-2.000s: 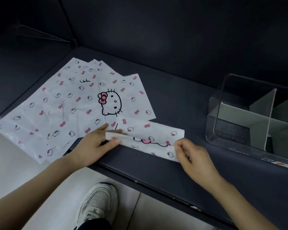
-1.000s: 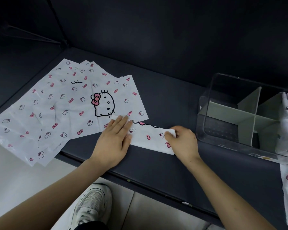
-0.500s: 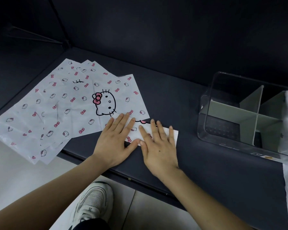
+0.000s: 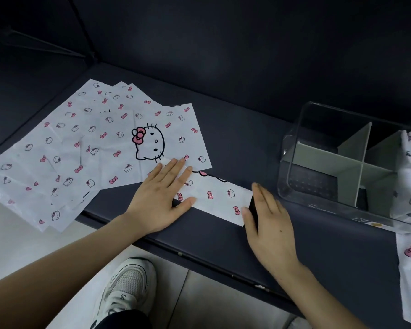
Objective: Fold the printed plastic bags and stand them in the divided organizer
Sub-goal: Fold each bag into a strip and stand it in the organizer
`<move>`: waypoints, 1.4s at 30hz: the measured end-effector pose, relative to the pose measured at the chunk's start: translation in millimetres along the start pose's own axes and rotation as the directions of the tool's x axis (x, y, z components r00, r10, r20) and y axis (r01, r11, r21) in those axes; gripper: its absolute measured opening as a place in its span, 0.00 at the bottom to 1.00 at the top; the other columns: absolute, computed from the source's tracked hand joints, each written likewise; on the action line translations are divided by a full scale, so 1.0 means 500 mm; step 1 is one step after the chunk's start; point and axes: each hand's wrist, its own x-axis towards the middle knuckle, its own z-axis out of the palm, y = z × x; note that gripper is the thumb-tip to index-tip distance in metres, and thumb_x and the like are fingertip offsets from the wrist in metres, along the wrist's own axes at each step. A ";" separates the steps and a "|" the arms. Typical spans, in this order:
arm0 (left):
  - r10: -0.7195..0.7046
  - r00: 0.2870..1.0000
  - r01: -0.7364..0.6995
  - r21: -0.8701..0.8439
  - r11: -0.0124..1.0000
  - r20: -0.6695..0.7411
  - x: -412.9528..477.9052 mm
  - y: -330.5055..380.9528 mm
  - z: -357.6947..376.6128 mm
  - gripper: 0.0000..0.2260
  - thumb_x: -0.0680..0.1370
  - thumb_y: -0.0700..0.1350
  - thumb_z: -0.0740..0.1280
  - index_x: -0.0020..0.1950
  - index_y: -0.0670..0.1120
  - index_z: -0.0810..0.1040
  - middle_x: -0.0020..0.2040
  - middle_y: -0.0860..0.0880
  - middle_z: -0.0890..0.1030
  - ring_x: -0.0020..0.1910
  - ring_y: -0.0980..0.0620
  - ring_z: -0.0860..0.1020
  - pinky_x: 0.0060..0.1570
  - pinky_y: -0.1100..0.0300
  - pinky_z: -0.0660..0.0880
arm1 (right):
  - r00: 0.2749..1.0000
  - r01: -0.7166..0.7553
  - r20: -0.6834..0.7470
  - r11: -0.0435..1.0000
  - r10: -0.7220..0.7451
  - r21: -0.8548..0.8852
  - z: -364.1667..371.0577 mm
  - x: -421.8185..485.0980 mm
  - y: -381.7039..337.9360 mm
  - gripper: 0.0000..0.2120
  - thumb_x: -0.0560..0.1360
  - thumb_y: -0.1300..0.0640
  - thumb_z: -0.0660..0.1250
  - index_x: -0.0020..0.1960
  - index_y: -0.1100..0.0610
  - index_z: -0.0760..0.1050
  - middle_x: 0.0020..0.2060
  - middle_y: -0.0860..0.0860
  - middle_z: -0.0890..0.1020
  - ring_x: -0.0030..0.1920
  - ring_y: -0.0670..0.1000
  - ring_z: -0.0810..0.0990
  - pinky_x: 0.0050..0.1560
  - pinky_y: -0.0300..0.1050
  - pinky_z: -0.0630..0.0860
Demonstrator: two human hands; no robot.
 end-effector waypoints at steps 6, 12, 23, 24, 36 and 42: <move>0.191 0.981 -0.190 -0.064 0.980 0.017 0.022 -0.032 -0.006 0.28 0.80 0.64 0.47 0.77 0.53 0.55 0.79 0.48 0.52 0.78 0.52 0.47 0.75 0.56 0.42 | 0.958 -0.156 0.251 0.986 0.135 0.066 -0.017 0.056 -0.032 0.25 0.73 0.52 0.70 0.68 0.57 0.71 0.58 0.52 0.77 0.59 0.55 0.74 0.57 0.44 0.69; 0.272 0.927 -0.334 -0.236 0.913 -0.257 -0.007 0.040 -0.005 0.16 0.75 0.37 0.59 0.59 0.45 0.81 0.66 0.45 0.77 0.66 0.46 0.73 0.66 0.50 0.68 | 0.918 -0.263 0.329 0.961 0.223 0.081 -0.027 0.054 -0.039 0.09 0.73 0.49 0.68 0.49 0.53 0.78 0.45 0.45 0.77 0.51 0.49 0.75 0.43 0.41 0.65; 0.165 0.968 -0.246 -0.596 0.765 -0.187 -0.039 0.084 0.009 0.22 0.76 0.55 0.67 0.68 0.49 0.75 0.67 0.54 0.75 0.67 0.57 0.72 0.65 0.57 0.69 | 0.574 -0.819 0.778 0.159 0.255 0.552 -0.083 0.041 -0.056 0.06 0.72 0.67 0.71 0.38 0.61 0.75 0.27 0.52 0.80 0.22 0.44 0.76 0.22 0.36 0.70; 0.133 0.971 -0.229 -0.616 0.753 -0.198 -0.037 0.088 0.006 0.20 0.77 0.55 0.64 0.67 0.49 0.77 0.66 0.55 0.76 0.66 0.58 0.73 0.64 0.59 0.70 | 0.549 -0.834 0.804 0.089 0.229 0.544 -0.090 0.045 -0.059 0.04 0.72 0.67 0.70 0.40 0.62 0.76 0.27 0.52 0.80 0.22 0.44 0.76 0.22 0.35 0.71; -0.204 0.946 0.300 -0.916 0.267 0.250 -0.034 0.104 -0.045 0.20 0.77 0.56 0.57 0.54 0.46 0.82 0.52 0.52 0.84 0.52 0.60 0.80 0.50 0.73 0.72 | 0.935 -0.246 0.351 0.632 -0.045 0.735 -0.037 0.045 -0.052 0.13 0.73 0.60 0.71 0.50 0.41 0.79 0.51 0.33 0.78 0.40 0.39 0.76 0.41 0.33 0.72; -0.207 0.942 0.315 -0.911 0.266 0.265 -0.031 0.089 -0.043 0.24 0.77 0.61 0.57 0.52 0.42 0.82 0.51 0.53 0.84 0.51 0.56 0.81 0.55 0.65 0.74 | 0.946 -0.300 0.316 0.544 0.067 0.784 -0.010 0.054 -0.068 0.06 0.77 0.57 0.67 0.43 0.53 0.81 0.33 0.45 0.82 0.24 0.44 0.71 0.29 0.34 0.68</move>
